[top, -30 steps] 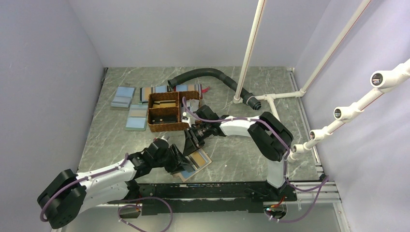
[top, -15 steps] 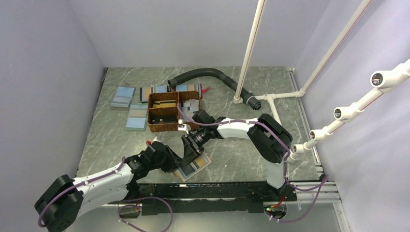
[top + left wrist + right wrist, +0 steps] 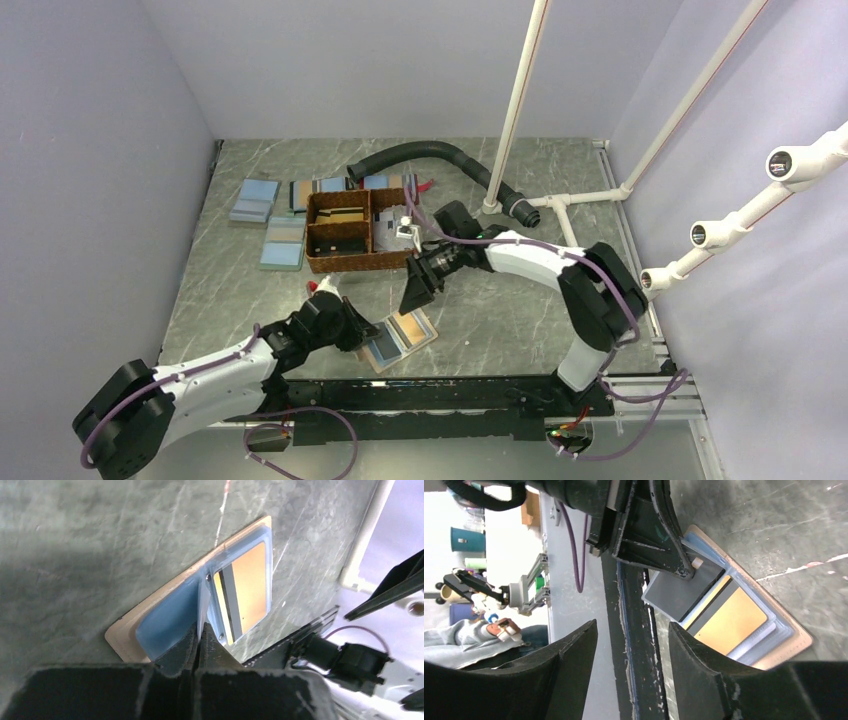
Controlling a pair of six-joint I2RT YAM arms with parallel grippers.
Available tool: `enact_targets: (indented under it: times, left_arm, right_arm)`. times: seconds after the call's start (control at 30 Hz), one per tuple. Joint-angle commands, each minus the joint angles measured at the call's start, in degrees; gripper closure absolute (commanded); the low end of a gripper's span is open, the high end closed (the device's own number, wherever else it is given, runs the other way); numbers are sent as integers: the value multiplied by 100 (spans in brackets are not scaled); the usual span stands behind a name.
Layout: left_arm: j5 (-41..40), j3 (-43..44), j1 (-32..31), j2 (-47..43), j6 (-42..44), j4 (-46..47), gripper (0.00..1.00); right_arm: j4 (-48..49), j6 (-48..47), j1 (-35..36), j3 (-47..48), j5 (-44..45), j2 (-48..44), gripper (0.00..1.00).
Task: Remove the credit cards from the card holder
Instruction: Remove the credit card from the card holder.
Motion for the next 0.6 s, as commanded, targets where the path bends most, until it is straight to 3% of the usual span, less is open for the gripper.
enact_targets:
  times: [0.0, 0.13, 0.4, 0.57]
  left_arm:
    - [-114, 361, 103, 67, 1636, 478, 100]
    - [211, 520, 277, 282, 2185, 714, 100]
    - [1075, 827, 742, 1152, 2310, 1108, 96]
    - [1149, 848, 791, 1619, 1761, 1162, 78]
  right_arm:
    - [587, -434, -253, -552, -514, -662, 40]
    - [911, -330, -347, -834, -532, -829, 38]
    - [1613, 340, -426, -1283, -91, -760, 39]
    - [2136, 884, -318, -1493, 295, -634, 43]
